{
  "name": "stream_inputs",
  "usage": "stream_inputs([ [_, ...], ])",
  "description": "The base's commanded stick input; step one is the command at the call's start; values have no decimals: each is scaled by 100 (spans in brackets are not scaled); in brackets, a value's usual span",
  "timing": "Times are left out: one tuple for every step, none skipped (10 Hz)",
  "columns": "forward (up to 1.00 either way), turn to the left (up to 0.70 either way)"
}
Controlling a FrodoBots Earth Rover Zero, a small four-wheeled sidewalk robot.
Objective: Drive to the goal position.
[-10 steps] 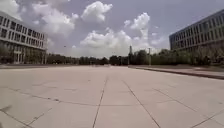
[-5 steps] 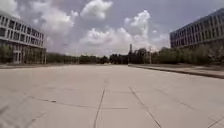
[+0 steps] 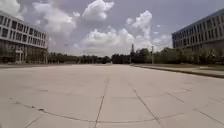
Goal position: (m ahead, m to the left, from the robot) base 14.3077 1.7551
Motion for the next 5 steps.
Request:
stream_inputs([
  [70, 1],
  [36, 1],
  [8, 0],
  [38, 1],
  [50, 1],
])
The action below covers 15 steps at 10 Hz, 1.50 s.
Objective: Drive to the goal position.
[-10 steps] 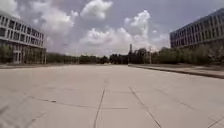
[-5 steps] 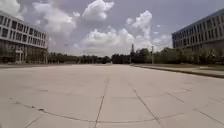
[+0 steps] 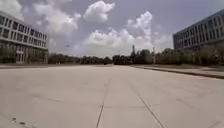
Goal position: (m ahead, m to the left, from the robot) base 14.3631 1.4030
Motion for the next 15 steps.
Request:
stream_inputs([
  [62, 1],
  [50, 1],
  [3, 0],
  [27, 0],
  [50, 1],
  [70, 1],
  [70, 1],
  [70, 1],
  [70, 1],
  [70, 1],
  [70, 1],
  [70, 1],
  [70, 1],
  [70, 1],
  [70, 1],
])
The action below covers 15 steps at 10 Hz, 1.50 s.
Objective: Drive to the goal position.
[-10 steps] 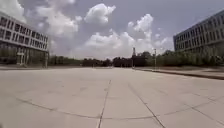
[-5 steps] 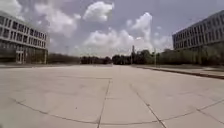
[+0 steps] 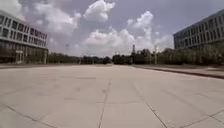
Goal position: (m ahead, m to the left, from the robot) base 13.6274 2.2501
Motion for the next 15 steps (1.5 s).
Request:
stream_inputs([
  [70, 1],
  [70, 1],
  [70, 1],
  [70, 1],
  [70, 1],
  [70, 1],
  [70, 1],
  [70, 1],
  [70, 1],
  [70, 1],
  [70, 1],
  [70, 1],
  [70, 1],
  [70, 1],
  [70, 1],
])
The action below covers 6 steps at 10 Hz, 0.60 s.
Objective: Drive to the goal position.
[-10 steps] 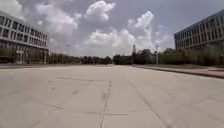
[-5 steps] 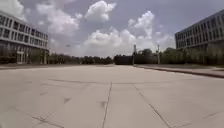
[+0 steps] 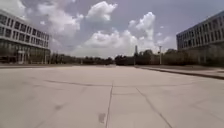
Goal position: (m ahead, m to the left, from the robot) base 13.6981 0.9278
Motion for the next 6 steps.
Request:
stream_inputs([
  [70, 1],
  [70, 1],
  [70, 1],
  [70, 1],
  [70, 1],
  [70, 1],
])
